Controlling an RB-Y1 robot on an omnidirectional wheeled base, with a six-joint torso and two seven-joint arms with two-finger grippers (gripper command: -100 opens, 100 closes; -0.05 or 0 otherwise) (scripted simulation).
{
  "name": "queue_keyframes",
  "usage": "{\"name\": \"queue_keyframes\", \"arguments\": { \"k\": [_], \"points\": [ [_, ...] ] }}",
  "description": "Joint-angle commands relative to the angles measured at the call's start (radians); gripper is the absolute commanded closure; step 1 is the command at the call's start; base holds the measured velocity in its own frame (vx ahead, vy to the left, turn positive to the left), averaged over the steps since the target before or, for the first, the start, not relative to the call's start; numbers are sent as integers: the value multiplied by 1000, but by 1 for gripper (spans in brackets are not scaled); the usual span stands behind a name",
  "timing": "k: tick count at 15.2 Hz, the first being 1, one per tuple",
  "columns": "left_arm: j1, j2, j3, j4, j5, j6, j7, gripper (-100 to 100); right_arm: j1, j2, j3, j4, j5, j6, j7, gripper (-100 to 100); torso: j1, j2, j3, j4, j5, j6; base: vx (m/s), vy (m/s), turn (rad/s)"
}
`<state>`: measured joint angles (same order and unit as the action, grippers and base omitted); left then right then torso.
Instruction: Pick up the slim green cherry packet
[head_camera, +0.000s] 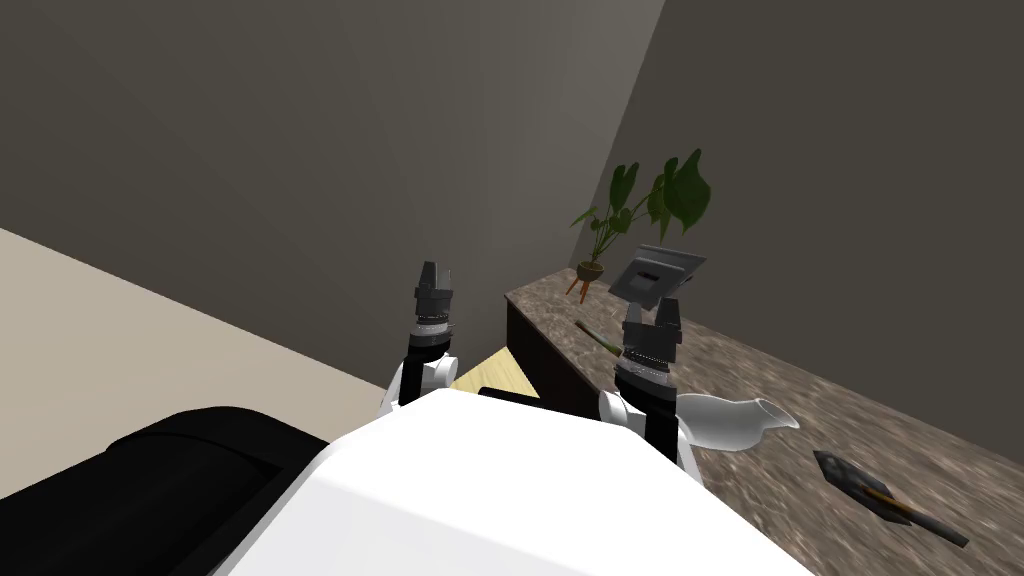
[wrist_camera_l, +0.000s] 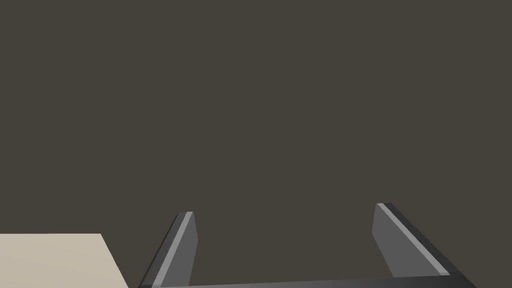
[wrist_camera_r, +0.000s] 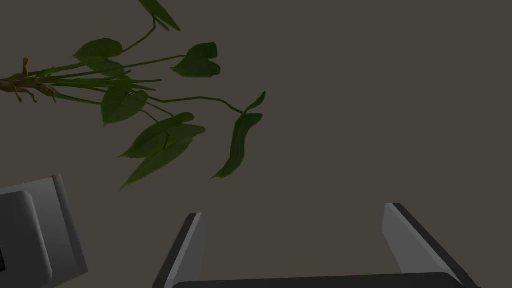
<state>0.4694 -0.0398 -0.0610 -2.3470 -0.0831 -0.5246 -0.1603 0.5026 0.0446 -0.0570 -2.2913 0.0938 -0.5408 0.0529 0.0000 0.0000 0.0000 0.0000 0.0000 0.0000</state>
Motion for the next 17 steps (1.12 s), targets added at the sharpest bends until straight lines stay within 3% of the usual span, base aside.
{"name": "queue_keyframes", "arguments": {
  "k": [1, 9, 17],
  "points": [
    [0, 0, 0, 0, 0, 0, 0, 0, 0, -40, 2, 9, 3, 0, 0, -100, 0, 0, 0, 0, 0, 0, -1, 12, 26],
    [0, 0, 0, 0, 0, 0, 0, 0, 1, -194, 17, 64, 18, 1, 2, -100, 1, -2, -1, 0, 0, 0, 14, 23, 53],
    [0, 0, 0, 0, 0, 0, 0, 0, 5, -375, 41, 157, 44, 0, 2, -100, 1, -3, -2, -1, 0, 0, 32, 22, 71]
  ]
}}
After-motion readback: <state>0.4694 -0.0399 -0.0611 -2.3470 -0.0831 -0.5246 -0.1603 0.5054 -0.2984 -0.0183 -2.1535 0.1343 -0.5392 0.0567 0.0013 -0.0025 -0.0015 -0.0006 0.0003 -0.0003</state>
